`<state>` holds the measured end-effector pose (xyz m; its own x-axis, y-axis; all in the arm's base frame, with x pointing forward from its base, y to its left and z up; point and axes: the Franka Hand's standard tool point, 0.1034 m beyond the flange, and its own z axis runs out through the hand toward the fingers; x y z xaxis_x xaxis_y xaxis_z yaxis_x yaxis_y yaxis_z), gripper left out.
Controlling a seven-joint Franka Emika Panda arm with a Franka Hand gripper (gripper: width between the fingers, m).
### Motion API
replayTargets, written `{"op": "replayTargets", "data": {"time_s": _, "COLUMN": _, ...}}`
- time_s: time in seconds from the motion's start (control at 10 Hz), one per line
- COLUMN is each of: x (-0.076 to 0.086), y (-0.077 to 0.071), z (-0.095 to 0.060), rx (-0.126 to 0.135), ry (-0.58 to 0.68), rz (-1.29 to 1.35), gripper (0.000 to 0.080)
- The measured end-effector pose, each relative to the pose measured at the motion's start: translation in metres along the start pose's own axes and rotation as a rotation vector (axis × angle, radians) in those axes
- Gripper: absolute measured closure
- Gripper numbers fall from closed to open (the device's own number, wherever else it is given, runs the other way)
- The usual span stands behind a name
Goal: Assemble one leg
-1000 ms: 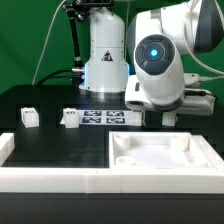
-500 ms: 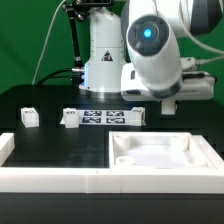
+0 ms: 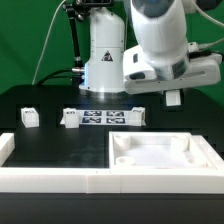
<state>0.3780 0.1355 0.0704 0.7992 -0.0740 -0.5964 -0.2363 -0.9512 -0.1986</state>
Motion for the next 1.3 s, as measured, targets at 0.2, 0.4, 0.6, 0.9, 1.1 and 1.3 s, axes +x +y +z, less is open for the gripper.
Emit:
{"op": "replayTargets", "data": {"time_s": 0.2, "x": -0.002, "y": 0.006, "z": 0.001, "rx": -0.026, "ry": 0.162, "rz": -0.015, "gripper": 0.0512}}
{"op": "replayTargets", "data": {"time_s": 0.4, "x": 0.016, "y": 0.019, "z": -0.008, "rx": -0.103, "ry": 0.390, "rz": -0.099, "gripper": 0.0512}}
{"op": "replayTargets", "data": {"time_s": 0.6, "x": 0.026, "y": 0.022, "z": -0.032, "rx": -0.158, "ry": 0.531, "rz": -0.197, "gripper": 0.0512}}
{"op": "replayTargets", "data": {"time_s": 0.9, "x": 0.037, "y": 0.024, "z": -0.050, "rx": -0.164, "ry": 0.773, "rz": -0.235, "gripper": 0.0512}}
{"op": "replayTargets", "data": {"time_s": 1.1, "x": 0.037, "y": 0.027, "z": -0.049, "rx": -0.163, "ry": 0.899, "rz": -0.253, "gripper": 0.0512}}
{"op": "replayTargets", "data": {"time_s": 1.3, "x": 0.044, "y": 0.021, "z": -0.058, "rx": -0.182, "ry": 0.893, "rz": -0.306, "gripper": 0.0512}}
